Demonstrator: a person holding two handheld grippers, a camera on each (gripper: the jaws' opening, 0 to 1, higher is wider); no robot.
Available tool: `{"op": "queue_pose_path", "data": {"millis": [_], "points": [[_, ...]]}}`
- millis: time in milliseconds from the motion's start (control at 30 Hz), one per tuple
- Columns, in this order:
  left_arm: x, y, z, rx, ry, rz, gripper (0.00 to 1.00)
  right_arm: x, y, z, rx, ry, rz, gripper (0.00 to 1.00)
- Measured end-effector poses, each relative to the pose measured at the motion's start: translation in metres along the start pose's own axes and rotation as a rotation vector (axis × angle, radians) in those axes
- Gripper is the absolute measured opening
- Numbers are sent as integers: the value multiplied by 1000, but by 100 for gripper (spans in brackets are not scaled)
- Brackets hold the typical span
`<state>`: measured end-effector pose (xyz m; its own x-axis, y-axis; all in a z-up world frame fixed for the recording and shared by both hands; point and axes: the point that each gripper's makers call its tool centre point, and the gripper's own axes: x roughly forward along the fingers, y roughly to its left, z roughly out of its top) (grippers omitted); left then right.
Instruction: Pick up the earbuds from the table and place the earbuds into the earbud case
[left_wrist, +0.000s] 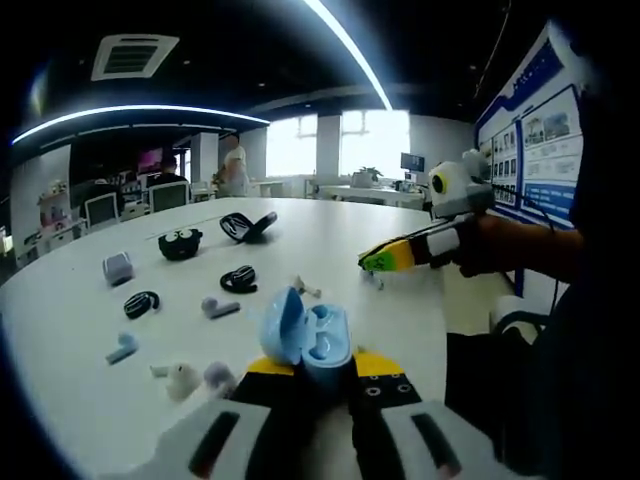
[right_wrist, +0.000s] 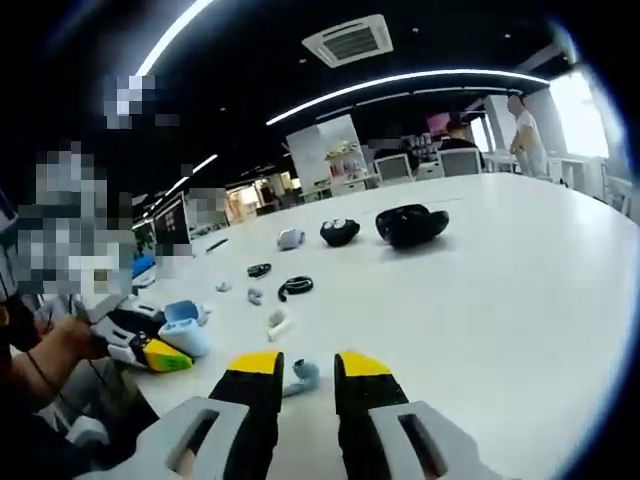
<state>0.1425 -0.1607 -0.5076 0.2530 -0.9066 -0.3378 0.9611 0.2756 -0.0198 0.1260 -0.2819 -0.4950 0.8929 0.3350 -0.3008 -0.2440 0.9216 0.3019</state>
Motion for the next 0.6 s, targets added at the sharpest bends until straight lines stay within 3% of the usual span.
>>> {"op": "queue_pose_path", "data": {"millis": [167, 400, 600], "points": [[-1, 0, 0, 3, 3, -1, 19, -14, -8, 14, -101, 6, 45, 19], [-1, 0, 0, 1, 4, 2, 19, -24, -20, 0, -454, 194, 94, 18], [0, 0, 0, 2, 6, 6, 19, -15, -7, -9, -501, 234, 123, 18]]}}
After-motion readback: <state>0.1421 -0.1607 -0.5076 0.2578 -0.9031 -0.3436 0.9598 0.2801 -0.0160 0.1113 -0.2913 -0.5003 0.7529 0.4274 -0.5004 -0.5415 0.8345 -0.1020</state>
